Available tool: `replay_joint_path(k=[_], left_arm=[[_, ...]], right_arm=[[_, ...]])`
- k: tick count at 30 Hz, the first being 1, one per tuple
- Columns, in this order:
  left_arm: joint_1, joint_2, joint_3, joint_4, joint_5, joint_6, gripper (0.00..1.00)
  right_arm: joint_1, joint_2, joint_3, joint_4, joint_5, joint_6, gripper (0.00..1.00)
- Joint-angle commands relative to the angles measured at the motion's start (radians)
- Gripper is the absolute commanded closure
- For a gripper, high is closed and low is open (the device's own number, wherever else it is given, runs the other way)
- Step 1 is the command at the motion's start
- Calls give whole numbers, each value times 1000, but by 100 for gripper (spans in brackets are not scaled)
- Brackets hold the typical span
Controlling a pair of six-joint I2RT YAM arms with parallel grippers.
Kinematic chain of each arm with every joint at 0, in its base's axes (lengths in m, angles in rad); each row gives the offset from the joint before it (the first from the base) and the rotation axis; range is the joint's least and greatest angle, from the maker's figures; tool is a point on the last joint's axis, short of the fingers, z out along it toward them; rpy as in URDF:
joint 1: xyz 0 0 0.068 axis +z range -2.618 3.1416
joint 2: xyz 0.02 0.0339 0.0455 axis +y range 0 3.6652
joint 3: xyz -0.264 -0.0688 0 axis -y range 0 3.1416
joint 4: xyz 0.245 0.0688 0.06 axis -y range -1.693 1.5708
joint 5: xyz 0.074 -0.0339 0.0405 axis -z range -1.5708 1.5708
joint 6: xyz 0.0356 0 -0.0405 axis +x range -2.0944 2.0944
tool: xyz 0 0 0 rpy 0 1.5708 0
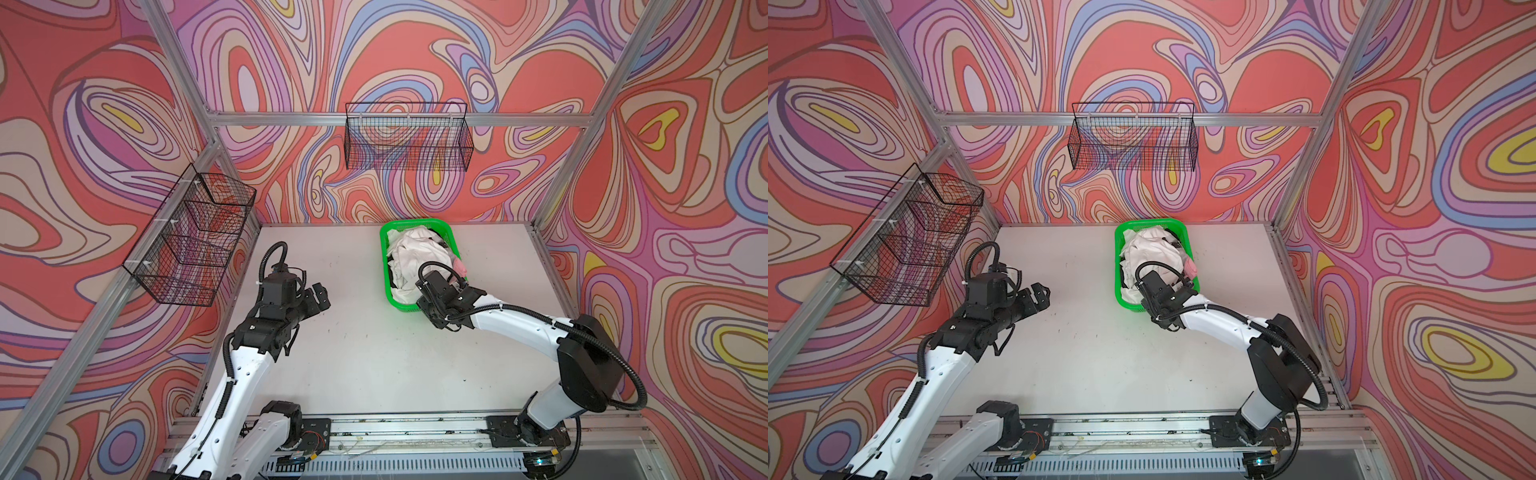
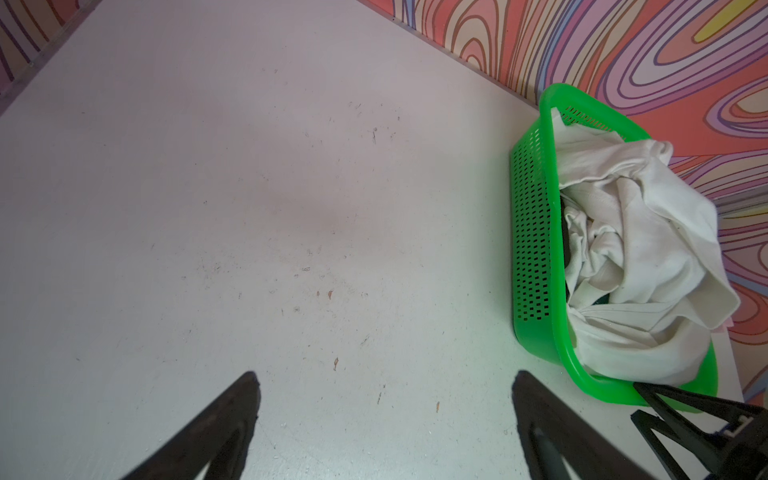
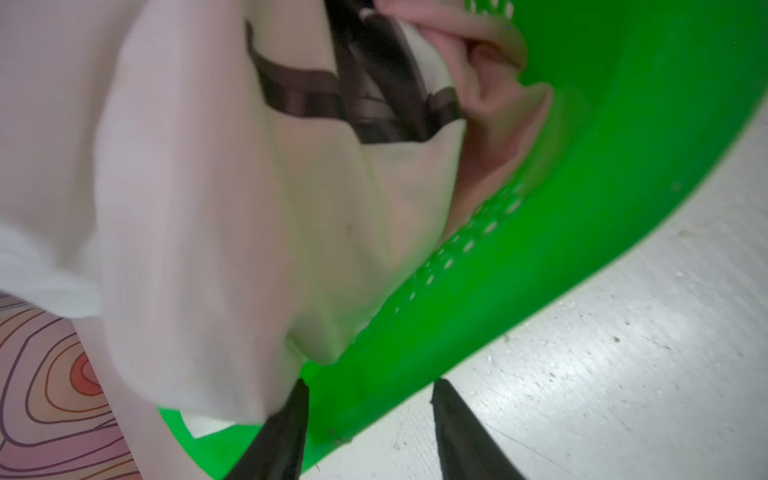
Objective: Fold and stack the t-shirts
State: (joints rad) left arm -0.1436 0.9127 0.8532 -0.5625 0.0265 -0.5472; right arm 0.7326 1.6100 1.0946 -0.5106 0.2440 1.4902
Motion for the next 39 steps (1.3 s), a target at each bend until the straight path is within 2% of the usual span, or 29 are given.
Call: replay_joint_path(k=[1, 5, 8, 16, 21, 25, 31, 35, 39], left_arm=[[0, 8, 27, -34, 14, -1, 4], [-1, 18, 31, -37, 23, -2, 4], [-1, 20, 30, -36, 27, -2, 4], [-1, 28, 30, -39, 37, 2, 4], [-1, 37, 31, -37, 47, 1, 4], [-1, 44, 31, -35, 54, 3, 4], [-1, 57, 32, -32, 69, 2, 5], [0, 70, 31, -27, 87, 0, 5], [-1, 83, 31, -20, 105, -1, 5]], right_arm=[[-6, 29, -19, 12, 3, 48, 53], [-31, 46, -43, 34, -11, 79, 61], [-54, 67, -52, 50, -33, 74, 62], [-120, 102, -84, 81, -112, 72, 81], [-159, 38, -156, 81, -102, 99, 93], [-225, -60, -218, 56, -78, 99, 93], [-431, -244, -286, -63, -16, 25, 98], [-624, -378, -348, -112, 13, -37, 100], [-829, -459, -400, -93, -11, -116, 100]])
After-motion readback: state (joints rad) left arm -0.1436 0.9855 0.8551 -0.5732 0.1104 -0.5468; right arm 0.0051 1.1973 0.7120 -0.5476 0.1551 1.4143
